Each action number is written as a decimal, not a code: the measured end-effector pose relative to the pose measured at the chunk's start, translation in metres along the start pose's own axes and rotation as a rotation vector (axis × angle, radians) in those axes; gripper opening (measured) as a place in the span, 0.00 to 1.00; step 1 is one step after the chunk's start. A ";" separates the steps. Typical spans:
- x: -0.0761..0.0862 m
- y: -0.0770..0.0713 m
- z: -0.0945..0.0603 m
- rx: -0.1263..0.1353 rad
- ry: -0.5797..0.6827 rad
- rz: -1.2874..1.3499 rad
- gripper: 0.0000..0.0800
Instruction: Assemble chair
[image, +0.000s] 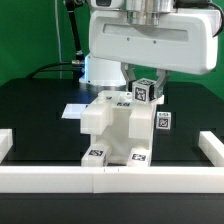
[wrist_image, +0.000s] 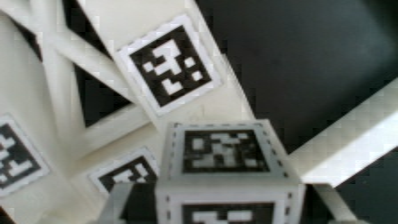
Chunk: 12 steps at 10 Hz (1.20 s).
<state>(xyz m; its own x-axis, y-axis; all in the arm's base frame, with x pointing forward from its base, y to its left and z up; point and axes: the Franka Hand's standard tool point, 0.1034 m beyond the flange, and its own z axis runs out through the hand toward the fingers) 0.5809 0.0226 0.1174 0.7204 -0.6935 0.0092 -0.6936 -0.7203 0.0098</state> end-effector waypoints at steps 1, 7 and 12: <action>-0.001 0.000 0.000 0.000 -0.002 0.121 0.36; -0.003 -0.002 0.001 -0.003 -0.005 0.444 0.36; -0.006 -0.005 -0.001 -0.001 -0.003 0.224 0.80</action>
Offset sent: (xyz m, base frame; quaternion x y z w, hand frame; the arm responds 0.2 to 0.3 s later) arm 0.0000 0.0000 0.0000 0.0000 0.0000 0.1938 0.9810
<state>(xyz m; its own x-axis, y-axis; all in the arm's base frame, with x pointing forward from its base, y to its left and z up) 0.5800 0.0310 0.1180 0.5485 -0.8361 0.0080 -0.8361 -0.5485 0.0091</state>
